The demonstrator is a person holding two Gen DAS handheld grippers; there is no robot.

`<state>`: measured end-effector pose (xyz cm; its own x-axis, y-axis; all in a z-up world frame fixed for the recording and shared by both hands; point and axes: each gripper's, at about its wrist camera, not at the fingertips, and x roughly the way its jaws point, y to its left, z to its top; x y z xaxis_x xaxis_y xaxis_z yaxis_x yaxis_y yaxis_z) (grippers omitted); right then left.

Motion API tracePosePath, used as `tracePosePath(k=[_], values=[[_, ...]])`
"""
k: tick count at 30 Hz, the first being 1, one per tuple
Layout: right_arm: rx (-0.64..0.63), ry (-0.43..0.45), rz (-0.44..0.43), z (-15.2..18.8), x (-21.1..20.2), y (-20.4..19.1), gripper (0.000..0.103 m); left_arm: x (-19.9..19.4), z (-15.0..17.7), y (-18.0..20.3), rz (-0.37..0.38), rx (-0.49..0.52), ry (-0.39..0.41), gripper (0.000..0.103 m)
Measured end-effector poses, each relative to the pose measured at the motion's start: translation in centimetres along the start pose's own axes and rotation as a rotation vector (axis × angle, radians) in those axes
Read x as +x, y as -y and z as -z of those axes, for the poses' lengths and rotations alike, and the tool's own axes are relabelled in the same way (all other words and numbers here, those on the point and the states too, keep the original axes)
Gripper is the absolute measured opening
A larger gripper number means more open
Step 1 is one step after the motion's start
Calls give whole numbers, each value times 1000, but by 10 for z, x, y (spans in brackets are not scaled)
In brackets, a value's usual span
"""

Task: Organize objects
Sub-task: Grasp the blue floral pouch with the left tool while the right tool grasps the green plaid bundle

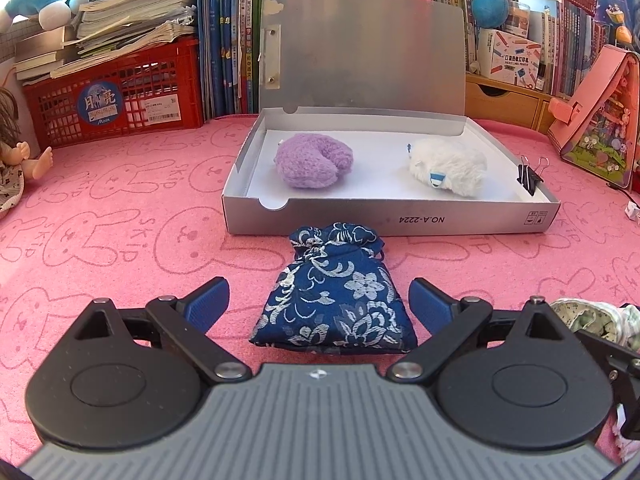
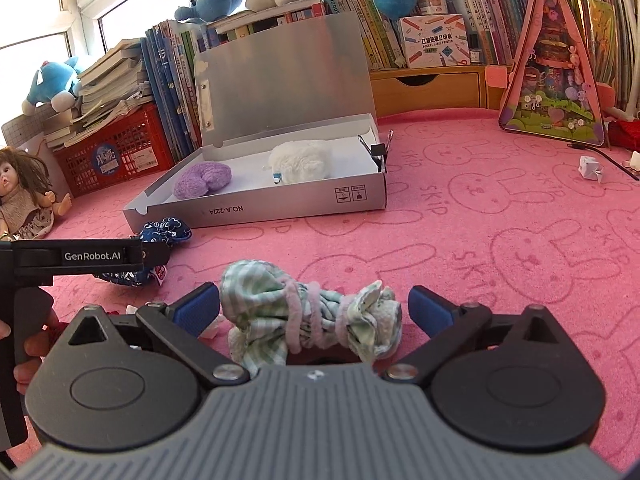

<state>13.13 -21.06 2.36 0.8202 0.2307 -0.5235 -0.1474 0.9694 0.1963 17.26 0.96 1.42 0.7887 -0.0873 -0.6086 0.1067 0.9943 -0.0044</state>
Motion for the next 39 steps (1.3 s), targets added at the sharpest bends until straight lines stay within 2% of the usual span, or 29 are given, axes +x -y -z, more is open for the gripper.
tracePosePath(k=[5, 14, 20, 27, 39], values=[[-11, -7, 37, 2, 4, -4, 101, 5, 1, 1, -20, 21, 9, 98], [-67, -11, 50, 5, 5, -14, 96, 12, 2, 2, -27, 50, 4, 98], [-70, -17, 59, 5, 5, -14, 90, 15, 1, 1, -32, 45, -5, 97], [-78, -10, 59, 6, 3, -15, 85, 14, 4, 6, -53, 86, 13, 88], [-81, -3, 56, 6, 2, -15, 81, 12, 5, 5, -46, 80, 26, 79]])
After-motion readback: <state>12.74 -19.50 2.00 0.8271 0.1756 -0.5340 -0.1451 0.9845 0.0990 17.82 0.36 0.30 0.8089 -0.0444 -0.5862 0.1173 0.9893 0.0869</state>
